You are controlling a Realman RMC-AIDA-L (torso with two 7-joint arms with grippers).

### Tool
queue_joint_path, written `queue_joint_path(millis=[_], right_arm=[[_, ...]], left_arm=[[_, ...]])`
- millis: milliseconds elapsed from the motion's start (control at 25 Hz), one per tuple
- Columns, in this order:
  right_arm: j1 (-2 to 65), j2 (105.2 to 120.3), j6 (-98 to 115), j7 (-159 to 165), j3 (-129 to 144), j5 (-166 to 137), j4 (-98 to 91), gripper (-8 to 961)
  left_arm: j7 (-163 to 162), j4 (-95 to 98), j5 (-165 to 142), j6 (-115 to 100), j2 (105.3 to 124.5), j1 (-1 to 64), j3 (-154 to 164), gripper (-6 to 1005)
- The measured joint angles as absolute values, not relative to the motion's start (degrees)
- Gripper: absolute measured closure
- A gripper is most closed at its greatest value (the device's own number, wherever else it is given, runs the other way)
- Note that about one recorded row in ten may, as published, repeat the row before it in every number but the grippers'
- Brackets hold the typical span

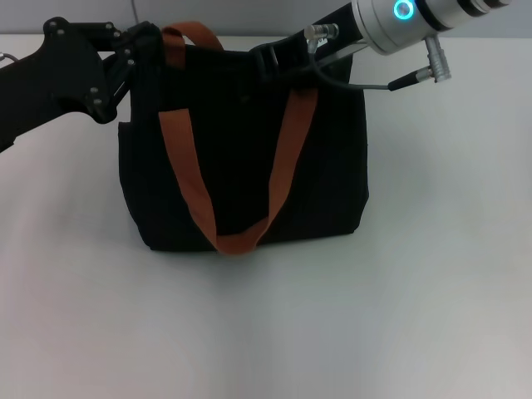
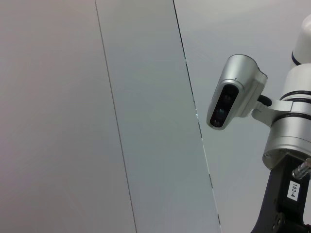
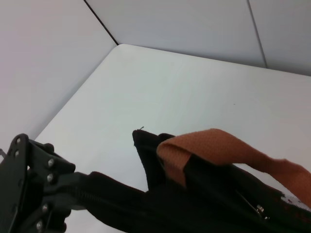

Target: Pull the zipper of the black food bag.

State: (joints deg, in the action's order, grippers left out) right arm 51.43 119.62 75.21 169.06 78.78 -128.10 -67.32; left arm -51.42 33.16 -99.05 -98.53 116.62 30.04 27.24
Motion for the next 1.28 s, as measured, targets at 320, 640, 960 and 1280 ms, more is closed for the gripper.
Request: queue_joint_path(millis=[320,640,960,1280], right_arm=[[51.0,119.62,75.14,169.08,78.52,-128.15,-67.7,956],[50.68,119.52,75.39,169.18,78.23,-128.49,-69.25,951],[50.8,119.36,75.89,169.06,78.29,-128.44,-68.54,944],[50.82,119.37,75.33,168.65,78.41,-127.21,-68.46,936]], left_arm=[[-51.41,33.08,-99.05,-98.93,116.63,29.81,27.15,967],[-51.41,33.07,-99.05,-98.97,116.5,29.61,27.16,967],[-51.69,32.92,-99.05,-99.45,116.46,29.62,27.16,967],[-51.91,32.92,-99.05,-99.83,116.45,29.62,27.2,967]])
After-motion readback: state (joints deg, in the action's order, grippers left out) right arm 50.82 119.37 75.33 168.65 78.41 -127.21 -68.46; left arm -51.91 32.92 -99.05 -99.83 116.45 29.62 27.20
